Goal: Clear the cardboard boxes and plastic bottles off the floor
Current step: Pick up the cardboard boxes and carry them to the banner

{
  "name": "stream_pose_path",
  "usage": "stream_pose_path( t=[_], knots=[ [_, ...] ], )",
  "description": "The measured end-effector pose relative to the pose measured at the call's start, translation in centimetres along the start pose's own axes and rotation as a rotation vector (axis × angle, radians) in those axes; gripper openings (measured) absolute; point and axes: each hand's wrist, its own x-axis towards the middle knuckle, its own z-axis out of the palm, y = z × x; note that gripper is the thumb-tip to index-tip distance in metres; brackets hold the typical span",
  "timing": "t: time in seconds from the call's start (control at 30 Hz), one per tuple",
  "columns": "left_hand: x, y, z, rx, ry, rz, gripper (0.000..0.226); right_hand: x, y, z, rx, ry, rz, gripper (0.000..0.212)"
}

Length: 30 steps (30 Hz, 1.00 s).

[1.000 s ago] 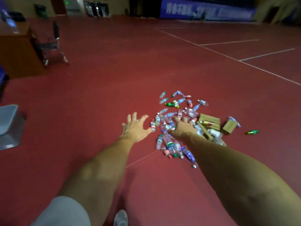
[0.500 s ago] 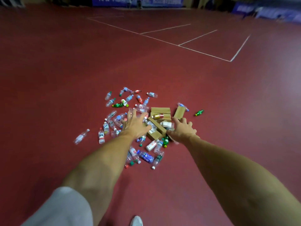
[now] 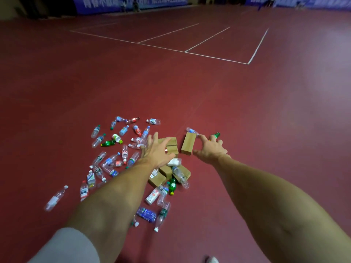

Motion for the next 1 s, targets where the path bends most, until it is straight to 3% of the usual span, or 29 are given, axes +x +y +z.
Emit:
stream_pose_path(
  t=[0.37, 0.73, 1.0],
  knots=[
    [18.3, 13.1, -3.4, -0.060, 0.113, -0.113, 0.065, 20.0, 7.2, -11.0, -0.128, 0.011, -0.145, 0.074],
    [42.8, 12.6, -5.6, -0.162, 0.190, -0.229, 0.067, 44.5, 3.5, -12.9, -0.271, -0.048, -0.316, 0.080],
    [58.5, 11.2, -9.1, -0.105, 0.184, -0.289, 0.068, 61.4, 1.6, -17.0, -0.298, -0.086, -0.329, 0.084]
  ],
)
